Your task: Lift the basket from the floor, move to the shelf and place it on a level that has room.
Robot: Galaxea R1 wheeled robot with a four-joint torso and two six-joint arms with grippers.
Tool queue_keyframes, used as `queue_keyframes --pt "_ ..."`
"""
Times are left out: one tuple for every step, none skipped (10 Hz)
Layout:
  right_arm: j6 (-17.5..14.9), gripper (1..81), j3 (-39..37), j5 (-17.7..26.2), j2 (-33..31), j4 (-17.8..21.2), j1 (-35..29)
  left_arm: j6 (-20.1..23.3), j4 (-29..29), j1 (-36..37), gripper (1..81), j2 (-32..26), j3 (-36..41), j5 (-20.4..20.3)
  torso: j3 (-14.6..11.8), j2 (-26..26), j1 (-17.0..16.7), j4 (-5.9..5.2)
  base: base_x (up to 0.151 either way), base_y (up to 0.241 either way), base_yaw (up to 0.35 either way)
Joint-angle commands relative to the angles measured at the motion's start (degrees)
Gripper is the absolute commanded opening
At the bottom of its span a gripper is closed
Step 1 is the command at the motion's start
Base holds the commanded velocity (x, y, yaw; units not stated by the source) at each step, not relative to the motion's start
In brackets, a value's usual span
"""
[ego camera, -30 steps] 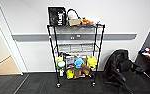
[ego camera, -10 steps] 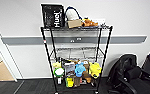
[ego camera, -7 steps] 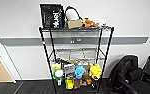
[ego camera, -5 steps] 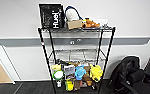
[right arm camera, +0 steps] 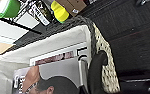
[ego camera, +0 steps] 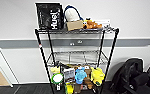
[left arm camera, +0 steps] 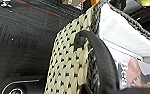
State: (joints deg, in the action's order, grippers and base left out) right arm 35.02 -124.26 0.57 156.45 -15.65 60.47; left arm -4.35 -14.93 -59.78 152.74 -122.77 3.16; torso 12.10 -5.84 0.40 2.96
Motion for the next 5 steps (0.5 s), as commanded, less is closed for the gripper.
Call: queue_keyframes --pt "0.04 1.0 1.05 -0.13 -1.03 -0.08 -6.54 0.4 0.43 6.3 1.0 -0.85 1.13 1.59 0.0 0.0 0.0 0.0 0.139 0.0 0.0" --pt "0.04 1.0 1.05 -0.13 -1.03 -0.08 -6.62 0.4 0.43 6.3 1.0 -0.85 1.13 1.5 0.0 0.0 0.0 0.0 0.139 0.0 0.0" --pt "0.04 1.0 1.05 -0.13 -1.03 -0.08 -6.62 0.4 0.43 6.3 1.0 -0.94 1.13 1.5 0.0 0.0 0.0 0.0 0.139 0.0 0.0" --pt "0.04 1.0 1.05 -0.13 -1.03 -0.08 -6.62 0.4 0.43 6.3 1.0 -0.94 1.13 1.58 0.0 0.0 0.0 0.0 0.139 0.0 0.0" --pt "0.13 1.0 1.05 -0.13 -0.94 -0.08 -6.62 0.4 0.43 6.3 1.0 -1.02 1.13 1.59 0.0 0.0 0.0 0.0 0.139 0.0 0.0"
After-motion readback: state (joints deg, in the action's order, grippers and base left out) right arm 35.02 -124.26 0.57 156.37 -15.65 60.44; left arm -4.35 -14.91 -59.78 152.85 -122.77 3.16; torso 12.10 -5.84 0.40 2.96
